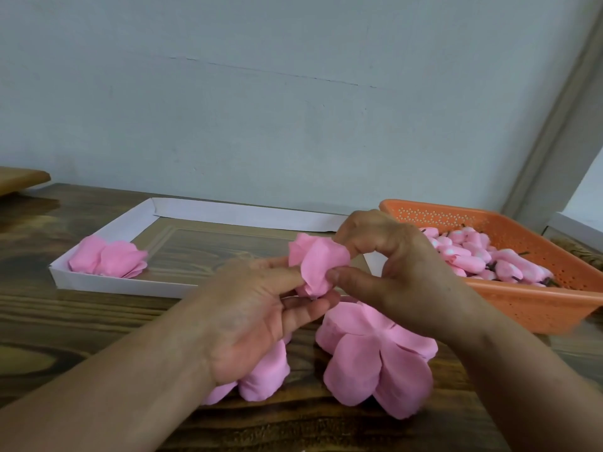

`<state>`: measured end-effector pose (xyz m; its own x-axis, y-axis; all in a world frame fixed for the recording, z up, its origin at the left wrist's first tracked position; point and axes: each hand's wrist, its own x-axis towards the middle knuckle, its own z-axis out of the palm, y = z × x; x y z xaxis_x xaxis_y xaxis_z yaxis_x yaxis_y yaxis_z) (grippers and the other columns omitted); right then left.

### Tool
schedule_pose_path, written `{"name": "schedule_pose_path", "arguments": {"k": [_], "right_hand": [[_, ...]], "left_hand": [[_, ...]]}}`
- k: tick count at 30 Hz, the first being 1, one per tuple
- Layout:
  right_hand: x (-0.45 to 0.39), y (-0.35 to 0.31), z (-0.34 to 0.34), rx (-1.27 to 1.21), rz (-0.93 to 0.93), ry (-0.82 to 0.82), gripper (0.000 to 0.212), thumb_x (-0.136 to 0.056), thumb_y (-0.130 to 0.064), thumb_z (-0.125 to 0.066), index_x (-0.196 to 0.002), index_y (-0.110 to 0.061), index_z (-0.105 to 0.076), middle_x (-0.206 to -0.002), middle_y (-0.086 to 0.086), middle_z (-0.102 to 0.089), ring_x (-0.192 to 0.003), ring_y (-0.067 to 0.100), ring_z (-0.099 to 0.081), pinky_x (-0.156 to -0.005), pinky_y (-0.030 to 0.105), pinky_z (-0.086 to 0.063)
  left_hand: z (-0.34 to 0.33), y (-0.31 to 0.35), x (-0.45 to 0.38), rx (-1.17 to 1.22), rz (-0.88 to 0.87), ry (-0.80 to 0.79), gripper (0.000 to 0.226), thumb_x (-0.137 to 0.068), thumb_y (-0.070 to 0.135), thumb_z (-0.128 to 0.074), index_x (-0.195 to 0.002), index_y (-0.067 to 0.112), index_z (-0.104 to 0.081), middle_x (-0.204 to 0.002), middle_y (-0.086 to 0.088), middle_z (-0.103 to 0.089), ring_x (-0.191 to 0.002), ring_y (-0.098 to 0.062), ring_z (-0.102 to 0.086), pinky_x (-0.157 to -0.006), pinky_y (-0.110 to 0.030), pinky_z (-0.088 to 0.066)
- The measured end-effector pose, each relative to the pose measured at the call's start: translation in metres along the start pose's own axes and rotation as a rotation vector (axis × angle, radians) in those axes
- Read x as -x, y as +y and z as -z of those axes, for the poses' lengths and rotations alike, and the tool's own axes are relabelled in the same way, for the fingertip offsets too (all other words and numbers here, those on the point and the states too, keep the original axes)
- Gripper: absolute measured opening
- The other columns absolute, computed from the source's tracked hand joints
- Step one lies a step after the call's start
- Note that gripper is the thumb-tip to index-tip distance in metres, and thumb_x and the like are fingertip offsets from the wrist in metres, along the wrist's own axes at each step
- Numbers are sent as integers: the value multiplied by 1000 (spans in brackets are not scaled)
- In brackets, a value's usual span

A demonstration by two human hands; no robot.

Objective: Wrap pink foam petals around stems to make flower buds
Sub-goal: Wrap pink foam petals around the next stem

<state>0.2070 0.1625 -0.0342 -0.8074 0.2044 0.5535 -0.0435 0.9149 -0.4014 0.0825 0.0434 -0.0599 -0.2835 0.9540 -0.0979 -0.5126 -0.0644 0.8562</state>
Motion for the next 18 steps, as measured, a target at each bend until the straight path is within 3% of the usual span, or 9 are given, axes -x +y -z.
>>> {"name": "schedule_pose_path", "arguments": {"k": [2,4,6,8,12,13,15,17,18], "right_hand": [[0,-1,-1,-4,-7,-15,15,-71,-19,-67,-72,-5,-67,-78,-1,-59,-82,15,-55,-78,29,-43],[1,-2,-1,25,19,-24,11,-68,-20,-70,-71,-12,-63,-80,-2,-59,-83,13,-55,-85,21,-40],[1,-3,1,30,30,-26,16,-66,-24,-74,-74,-21,-61,-82,-6,-58,-85,11,-55,-88,11,-34],[1,-3,4,35,65,-36,19,-66,-25,-76,-79,-18,-65,-84,-4,-59,-86,12,-55,-89,12,-34],[2,-5,4,40,117,-85,14,-67,-15,-76,-78,-22,-70,-85,2,-59,-88,8,-53,-92,-6,-13],[2,-4,3,9,103,-93,12,-67,-15,-76,-75,-22,-71,-85,0,-58,-89,8,-52,-92,-6,-14],[3,-2,2,-105,53,-66,5,-68,-15,-73,-71,-17,-71,-85,-1,-59,-87,9,-54,-94,9,-30],[2,-2,1,-163,30,-19,5,-69,-15,-72,-72,-10,-72,-82,1,-59,-84,11,-55,-82,22,-41],[2,-2,0,-152,34,-4,8,-70,-15,-72,-72,-8,-72,-81,2,-59,-82,11,-55,-79,23,-42]], "left_hand": [[-1,-2,0,17,-9,-8,35,-56,1,-70,-90,-5,-74,-94,-19,-73,-81,-21,-72,-61,-22,-57],[-2,-3,1,35,-16,-5,33,-55,2,-71,-87,-6,-74,-91,-18,-73,-79,-19,-72,-61,-23,-57],[-2,-3,2,51,-11,-15,24,-67,2,-67,-88,-7,-74,-88,-16,-73,-75,-16,-72,-60,-23,-57],[-3,-3,2,55,-7,-23,20,-76,3,-62,-89,-7,-73,-87,-15,-73,-75,-15,-72,-60,-22,-57],[-6,-3,4,55,-21,1,23,-75,6,-60,-87,-8,-73,-89,-17,-73,-74,-18,-72,-59,-23,-57],[-7,-3,5,58,-25,2,23,-72,7,-60,-84,-7,-73,-88,-17,-73,-74,-19,-73,-59,-23,-57],[-8,-2,5,61,-39,5,23,-71,8,-60,-83,-6,-73,-90,-18,-74,-76,-20,-73,-61,-24,-58],[-9,-1,5,55,-56,8,23,-72,8,-59,-85,-7,-72,-94,-19,-73,-79,-19,-73,-61,-24,-58],[-9,0,5,48,-62,11,22,-73,7,-59,-85,-6,-72,-94,-19,-73,-80,-19,-73,-61,-23,-58]]}}
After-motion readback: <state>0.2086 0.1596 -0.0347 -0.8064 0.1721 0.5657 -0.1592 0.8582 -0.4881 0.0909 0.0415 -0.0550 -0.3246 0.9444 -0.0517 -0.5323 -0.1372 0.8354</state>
